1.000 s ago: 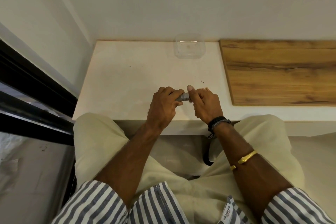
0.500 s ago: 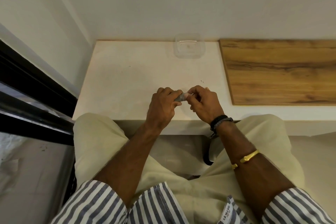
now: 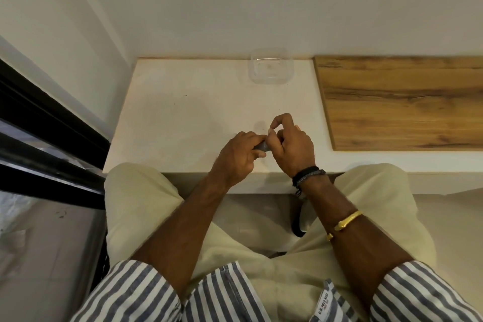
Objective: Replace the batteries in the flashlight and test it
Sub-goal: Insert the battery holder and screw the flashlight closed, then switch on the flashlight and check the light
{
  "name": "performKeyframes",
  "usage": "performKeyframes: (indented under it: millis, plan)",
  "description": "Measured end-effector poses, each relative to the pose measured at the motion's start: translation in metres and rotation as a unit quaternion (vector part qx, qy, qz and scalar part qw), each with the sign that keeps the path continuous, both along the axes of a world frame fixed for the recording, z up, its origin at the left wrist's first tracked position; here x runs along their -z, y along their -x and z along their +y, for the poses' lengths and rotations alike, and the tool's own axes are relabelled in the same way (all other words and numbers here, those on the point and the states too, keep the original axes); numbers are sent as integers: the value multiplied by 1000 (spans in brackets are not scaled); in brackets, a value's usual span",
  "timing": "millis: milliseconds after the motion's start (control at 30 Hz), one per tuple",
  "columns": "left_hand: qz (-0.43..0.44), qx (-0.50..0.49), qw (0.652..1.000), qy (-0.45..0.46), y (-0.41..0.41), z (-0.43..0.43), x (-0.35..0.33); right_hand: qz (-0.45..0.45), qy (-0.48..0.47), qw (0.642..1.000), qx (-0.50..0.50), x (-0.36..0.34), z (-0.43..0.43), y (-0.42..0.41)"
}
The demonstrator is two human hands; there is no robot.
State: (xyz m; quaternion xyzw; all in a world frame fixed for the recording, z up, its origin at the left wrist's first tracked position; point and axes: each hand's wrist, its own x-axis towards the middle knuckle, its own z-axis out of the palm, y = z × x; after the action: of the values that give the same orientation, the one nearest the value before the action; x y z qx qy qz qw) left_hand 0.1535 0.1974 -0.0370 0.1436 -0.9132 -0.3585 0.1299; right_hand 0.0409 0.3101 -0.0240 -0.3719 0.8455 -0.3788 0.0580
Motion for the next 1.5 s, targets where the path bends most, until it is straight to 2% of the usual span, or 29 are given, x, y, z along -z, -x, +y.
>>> performKeyframes:
  millis: [233, 300, 400, 467, 533, 667, 733, 800, 833, 900, 967, 1100, 1333, 1500]
  plan:
    - [14, -43, 997, 68, 1, 3, -2, -55, 48, 996, 46, 7, -3, 0]
    - [33, -72, 995, 59, 0, 2, -2, -135, 90, 985, 56, 8, -1, -3]
    - [61, -118, 991, 28, -2, 1, -4, -281, 124, 950, 51, 5, 1, -11]
    - [70, -136, 988, 22, -2, 0, -5, -386, 167, 906, 48, 3, -1, -15]
    - [82, -141, 987, -9, -2, -1, -7, -483, 224, 844, 58, 3, -5, -19]
    - [119, -180, 969, -123, 3, 0, -12, -633, 333, 692, 98, 1, -9, -15]
    - [105, -223, 929, -277, 5, -1, -15, -693, 376, 604, 116, -1, -8, -9]
    - [89, -231, 836, -491, 6, -3, -21, -731, 408, 533, 123, -2, -5, -2]
    - [91, -230, 783, -570, 5, -5, -22, -738, 422, 511, 123, -2, -3, 0]
    - [112, -221, 710, -659, 2, -9, -23, -744, 449, 482, 110, -3, 0, 4]
    - [132, -200, 672, -701, -1, -10, -23, -742, 472, 467, 95, -6, 1, 5]
    - [156, -172, 633, -739, -3, -11, -20, -734, 508, 439, 102, -15, 1, 4]
    - [167, -149, 618, -754, -4, -12, -23, -737, 519, 426, 78, -17, 0, 3]
    - [165, -149, 626, -748, -3, -12, -22, -737, 515, 432, 72, -14, 1, 4]
